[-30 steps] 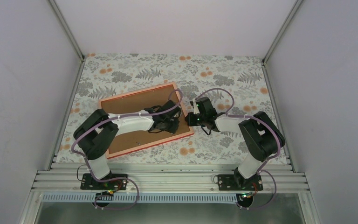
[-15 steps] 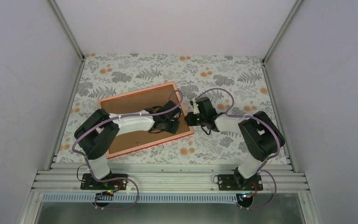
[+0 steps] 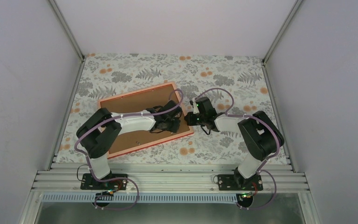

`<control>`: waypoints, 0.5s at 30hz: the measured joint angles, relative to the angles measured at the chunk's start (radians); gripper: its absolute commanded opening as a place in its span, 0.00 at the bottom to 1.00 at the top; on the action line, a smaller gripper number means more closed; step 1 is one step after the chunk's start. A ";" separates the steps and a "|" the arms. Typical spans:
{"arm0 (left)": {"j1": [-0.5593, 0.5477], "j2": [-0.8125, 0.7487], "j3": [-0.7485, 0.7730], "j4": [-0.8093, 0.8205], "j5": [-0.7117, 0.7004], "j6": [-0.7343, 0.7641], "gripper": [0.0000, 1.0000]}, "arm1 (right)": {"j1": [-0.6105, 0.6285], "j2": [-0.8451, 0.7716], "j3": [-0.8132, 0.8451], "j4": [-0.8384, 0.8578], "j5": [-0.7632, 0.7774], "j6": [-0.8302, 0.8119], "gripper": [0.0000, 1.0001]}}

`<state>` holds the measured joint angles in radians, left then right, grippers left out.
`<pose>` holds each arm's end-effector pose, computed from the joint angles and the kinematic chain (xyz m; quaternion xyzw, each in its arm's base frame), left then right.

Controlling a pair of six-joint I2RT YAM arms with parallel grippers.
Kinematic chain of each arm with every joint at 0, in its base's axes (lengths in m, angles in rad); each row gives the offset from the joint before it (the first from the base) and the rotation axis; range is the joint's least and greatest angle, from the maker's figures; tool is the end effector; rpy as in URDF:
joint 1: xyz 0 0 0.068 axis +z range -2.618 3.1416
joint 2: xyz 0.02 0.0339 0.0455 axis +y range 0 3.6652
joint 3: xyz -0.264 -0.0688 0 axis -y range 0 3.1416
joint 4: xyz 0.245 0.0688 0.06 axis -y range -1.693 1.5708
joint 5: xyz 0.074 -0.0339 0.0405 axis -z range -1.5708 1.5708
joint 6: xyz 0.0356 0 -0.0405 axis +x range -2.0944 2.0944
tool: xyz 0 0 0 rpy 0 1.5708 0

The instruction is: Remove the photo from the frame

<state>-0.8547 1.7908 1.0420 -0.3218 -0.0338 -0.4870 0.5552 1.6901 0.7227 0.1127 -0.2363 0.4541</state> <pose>0.2310 -0.2636 0.1521 0.1730 0.9532 -0.1410 0.2040 0.2600 0.1711 0.1260 -0.0883 0.9268 0.2649 0.2512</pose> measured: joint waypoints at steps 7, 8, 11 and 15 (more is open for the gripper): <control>0.003 0.000 -0.014 0.033 0.005 -0.045 0.02 | 0.000 0.005 0.000 0.013 0.005 0.000 0.04; 0.003 0.000 -0.017 0.039 0.004 -0.053 0.02 | 0.000 0.006 0.000 0.016 0.006 0.000 0.04; 0.003 -0.002 -0.027 0.061 0.003 -0.086 0.02 | 0.000 0.010 0.001 0.025 0.008 -0.001 0.04; 0.013 -0.004 -0.049 0.114 -0.031 -0.150 0.02 | 0.000 0.012 0.002 0.026 0.008 0.000 0.04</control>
<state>-0.8421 1.7866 0.9928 -0.2077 -0.0647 -0.6369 0.5552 1.7020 0.7246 0.1390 -0.2283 0.4538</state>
